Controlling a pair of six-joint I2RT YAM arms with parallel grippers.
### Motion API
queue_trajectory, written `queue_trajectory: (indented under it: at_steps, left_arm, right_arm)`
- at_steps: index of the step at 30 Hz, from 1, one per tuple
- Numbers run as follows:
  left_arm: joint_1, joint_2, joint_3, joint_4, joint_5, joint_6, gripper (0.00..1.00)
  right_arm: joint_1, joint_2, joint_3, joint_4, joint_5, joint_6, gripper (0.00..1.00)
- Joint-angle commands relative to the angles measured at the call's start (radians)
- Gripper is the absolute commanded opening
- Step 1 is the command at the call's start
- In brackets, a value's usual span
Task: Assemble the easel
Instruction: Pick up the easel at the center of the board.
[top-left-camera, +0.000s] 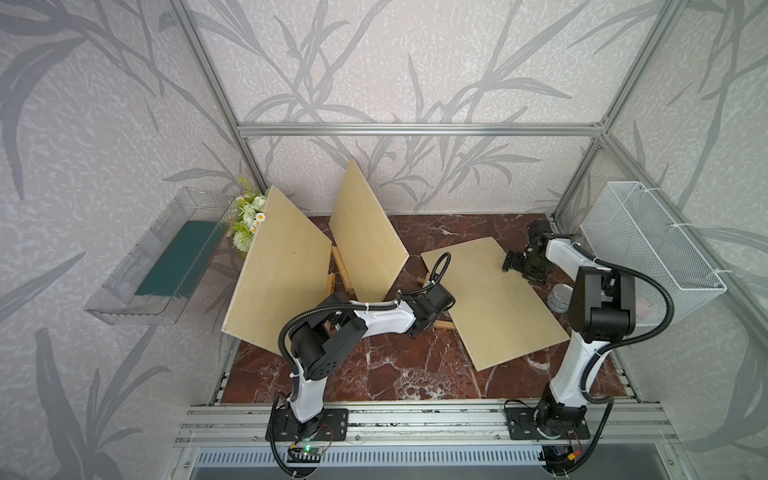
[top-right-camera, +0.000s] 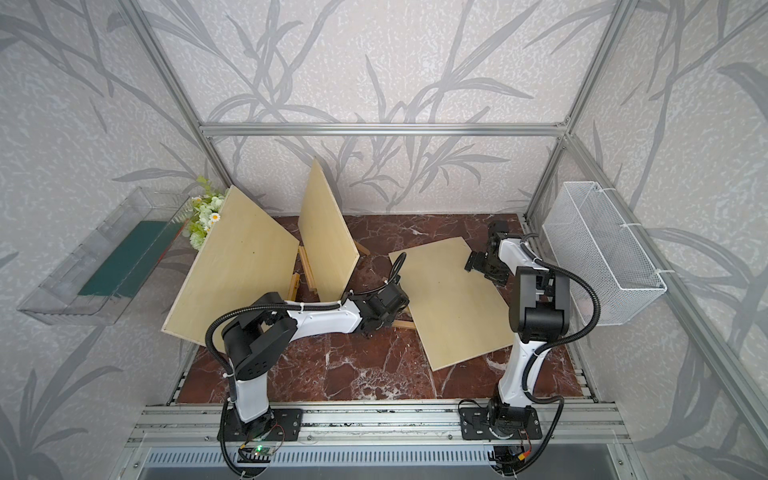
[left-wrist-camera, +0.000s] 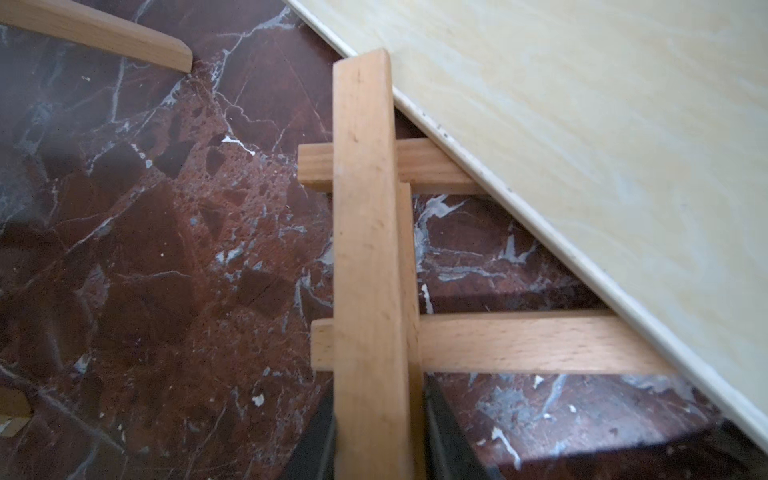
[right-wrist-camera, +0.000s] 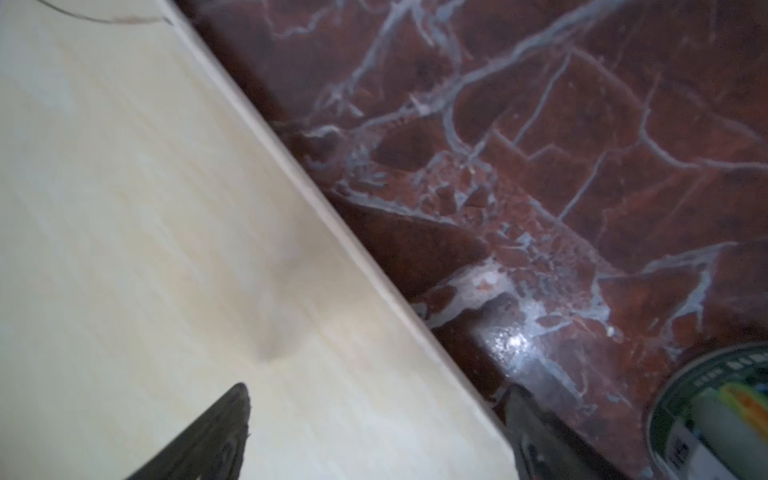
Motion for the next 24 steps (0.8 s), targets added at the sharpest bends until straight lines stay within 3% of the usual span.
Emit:
queue_trajectory:
  at_steps: [1, 5, 15, 24]
  left_arm:
    - [-0.003, 0.018, -0.027, -0.069, -0.025, 0.044, 0.00]
    - [0.001, 0.001, -0.046, -0.040, -0.009, 0.024, 0.00]
    - [0.017, -0.015, -0.039, -0.028, 0.081, 0.002, 0.00]
    - [0.039, -0.013, -0.032, -0.019, 0.102, -0.021, 0.00]
  right_arm:
    - [-0.013, -0.017, -0.050, -0.004, 0.006, 0.010, 0.94]
    - [-0.013, -0.026, -0.084, -0.011, 0.018, 0.004, 0.94]
    - [0.002, -0.187, -0.291, 0.066, -0.145, 0.136, 0.92]
    - [0.102, -0.328, -0.361, 0.071, -0.241, 0.224, 0.91]
